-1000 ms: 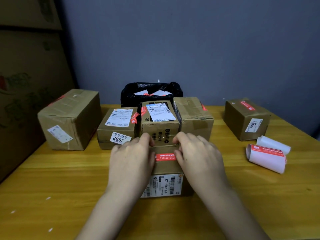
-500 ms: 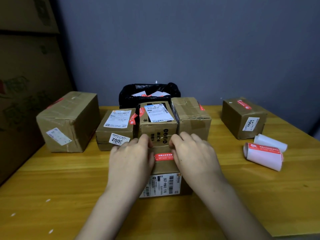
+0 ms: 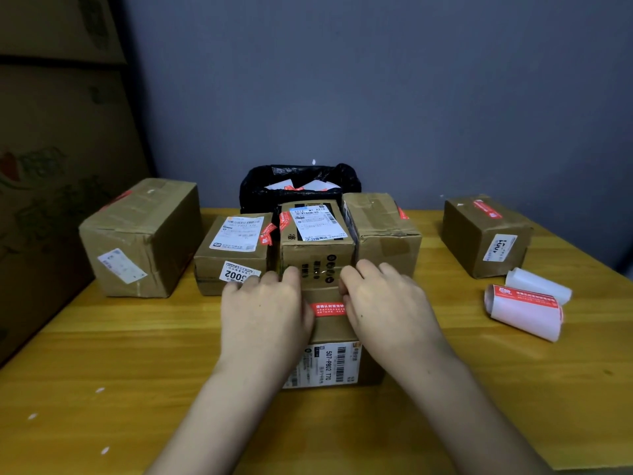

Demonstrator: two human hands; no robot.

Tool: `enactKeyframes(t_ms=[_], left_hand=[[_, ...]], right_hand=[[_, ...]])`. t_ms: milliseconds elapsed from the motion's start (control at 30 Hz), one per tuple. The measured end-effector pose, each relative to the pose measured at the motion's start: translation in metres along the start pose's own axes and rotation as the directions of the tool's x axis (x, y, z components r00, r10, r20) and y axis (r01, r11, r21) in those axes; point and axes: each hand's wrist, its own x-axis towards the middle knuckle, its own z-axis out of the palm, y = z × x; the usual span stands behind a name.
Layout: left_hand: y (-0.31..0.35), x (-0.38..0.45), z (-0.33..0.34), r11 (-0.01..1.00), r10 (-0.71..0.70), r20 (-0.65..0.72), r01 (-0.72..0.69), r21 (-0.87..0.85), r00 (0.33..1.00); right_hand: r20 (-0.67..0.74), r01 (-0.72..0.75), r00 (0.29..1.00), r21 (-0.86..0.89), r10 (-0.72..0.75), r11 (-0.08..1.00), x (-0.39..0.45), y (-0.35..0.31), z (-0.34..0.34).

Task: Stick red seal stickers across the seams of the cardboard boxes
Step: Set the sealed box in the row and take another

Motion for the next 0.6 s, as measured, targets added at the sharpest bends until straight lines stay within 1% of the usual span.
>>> enactKeyframes(t_ms=[100, 133, 200, 233, 267, 300, 333, 400, 433, 533, 600], left_hand=[[-0.002, 0.000, -0.005, 0.999, -0.015, 0.028, 0.016, -0.035, 0.999], [-0.004, 0.000, -0.007, 0.998, -0.027, 0.012, 0.027, -0.061, 1.000], [-0.010, -0.003, -0.011, 0.993, -0.021, -0.087, 0.011, -0.121, 0.996], [-0.014, -0.008, -0.011, 0.983, 0.008, -0.141, -0.034, -0.181, 0.990], [-0.017, -0.013, -0.011, 0.963, 0.063, -0.142, -0.097, -0.250, 0.988], [-0.018, -0.017, -0.008, 0.937, 0.146, -0.112, -0.173, -0.303, 0.983], [-0.017, -0.021, -0.004, 0.920, 0.224, -0.079, -0.238, -0.313, 0.971], [-0.009, -0.024, 0.006, 0.918, 0.311, -0.042, -0.312, -0.243, 0.949], [-0.005, -0.026, 0.011, 0.927, 0.316, -0.015, -0.312, -0.210, 0.949], [0.008, -0.027, 0.031, 0.936, 0.283, -0.082, -0.294, -0.196, 0.956], [0.013, -0.026, 0.036, 0.945, 0.262, -0.077, -0.271, -0.183, 0.962]], right_hand=[[-0.026, -0.004, 1.000, 0.024, 0.005, 1.000, -0.001, 0.007, -0.005], [-0.040, -0.019, 0.999, 0.046, 0.021, 0.999, -0.002, 0.010, -0.008], [-0.077, -0.068, 0.994, 0.142, 0.080, 0.987, -0.009, 0.018, -0.012], [-0.125, -0.081, 0.986, 0.192, 0.106, 0.978, -0.015, 0.021, -0.013], [-0.181, -0.079, 0.976, 0.231, 0.122, 0.970, -0.021, 0.022, -0.012], [-0.224, -0.062, 0.967, 0.262, 0.123, 0.963, -0.028, 0.021, -0.012], [-0.246, -0.034, 0.964, 0.275, 0.105, 0.961, -0.033, 0.018, -0.009], [-0.215, 0.019, 0.976, 0.233, 0.032, 0.972, -0.039, 0.009, 0.001], [-0.177, 0.042, 0.984, 0.213, -0.004, 0.976, -0.040, 0.004, 0.005], [-0.100, 0.071, 0.993, 0.164, -0.055, 0.984, -0.040, -0.005, 0.019], [-0.052, 0.052, 0.998, 0.139, -0.046, 0.989, -0.040, -0.006, 0.026]])
